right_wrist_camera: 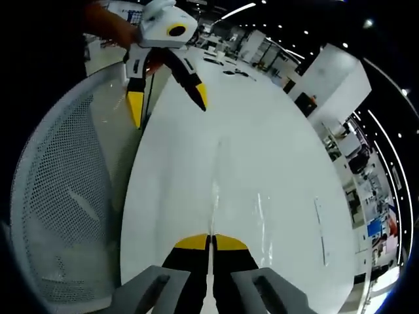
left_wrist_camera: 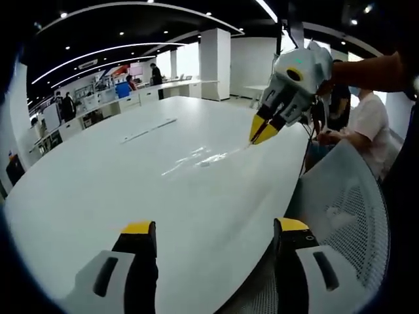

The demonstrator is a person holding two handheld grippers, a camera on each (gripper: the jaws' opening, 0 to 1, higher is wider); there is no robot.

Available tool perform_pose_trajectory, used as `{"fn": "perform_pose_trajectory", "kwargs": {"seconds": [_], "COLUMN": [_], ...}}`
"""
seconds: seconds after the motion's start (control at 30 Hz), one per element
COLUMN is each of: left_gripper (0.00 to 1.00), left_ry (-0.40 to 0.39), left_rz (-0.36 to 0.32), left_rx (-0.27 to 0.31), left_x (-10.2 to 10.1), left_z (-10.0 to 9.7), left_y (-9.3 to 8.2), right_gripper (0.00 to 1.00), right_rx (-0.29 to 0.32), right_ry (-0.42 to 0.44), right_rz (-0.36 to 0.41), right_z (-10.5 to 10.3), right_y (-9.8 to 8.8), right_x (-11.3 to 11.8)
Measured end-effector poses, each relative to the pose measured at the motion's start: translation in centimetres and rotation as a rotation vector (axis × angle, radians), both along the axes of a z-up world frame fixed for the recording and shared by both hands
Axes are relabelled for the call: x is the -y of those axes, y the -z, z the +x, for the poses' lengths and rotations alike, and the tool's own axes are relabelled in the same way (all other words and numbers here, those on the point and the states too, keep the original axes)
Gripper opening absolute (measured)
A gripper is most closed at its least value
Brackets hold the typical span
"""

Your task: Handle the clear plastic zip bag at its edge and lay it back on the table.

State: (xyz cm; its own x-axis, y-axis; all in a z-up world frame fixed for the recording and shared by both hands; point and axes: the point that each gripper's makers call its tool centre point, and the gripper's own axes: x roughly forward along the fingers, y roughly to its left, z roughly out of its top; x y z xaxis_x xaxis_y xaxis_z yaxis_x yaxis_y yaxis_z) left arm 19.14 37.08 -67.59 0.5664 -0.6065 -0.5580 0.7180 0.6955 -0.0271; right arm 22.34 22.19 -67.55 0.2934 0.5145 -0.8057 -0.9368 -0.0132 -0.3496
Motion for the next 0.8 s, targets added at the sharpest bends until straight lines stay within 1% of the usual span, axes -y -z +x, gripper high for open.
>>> {"fn": "perform_pose_trajectory", "kwargs": {"seconds": [0.17, 0.33, 0.6, 0.8], "left_gripper": [0.71, 0.69, 0.67, 0.64], "left_ry": [0.008, 0.024, 0.041, 0.067], "left_rz": [0.001, 0.012, 0.019, 0.026], "left_rx": [0.007, 0.028, 0.046, 0.062], "left_x": [0.2, 0.5, 0.7, 1.2], "left_z": [0.3, 0.5, 1.2, 1.1], "left_y": [-0.1, -0.5, -1.0, -1.3], "right_gripper": [0.00, 0.00, 0.00, 0.00], "right_rx": [0.002, 0.005, 0.016, 0.019], "right_ry": [-0.010, -0.027, -0.036, -0.068], "right_rz": [0.001, -0.003, 0.001, -0.006], "right_z": [-0.5, -0.9, -1.1, -1.7], "right_y": [-0.2, -0.4, -1.1, -1.4], "right_x": [0.0, -0.1, -0.4, -0.6]}}
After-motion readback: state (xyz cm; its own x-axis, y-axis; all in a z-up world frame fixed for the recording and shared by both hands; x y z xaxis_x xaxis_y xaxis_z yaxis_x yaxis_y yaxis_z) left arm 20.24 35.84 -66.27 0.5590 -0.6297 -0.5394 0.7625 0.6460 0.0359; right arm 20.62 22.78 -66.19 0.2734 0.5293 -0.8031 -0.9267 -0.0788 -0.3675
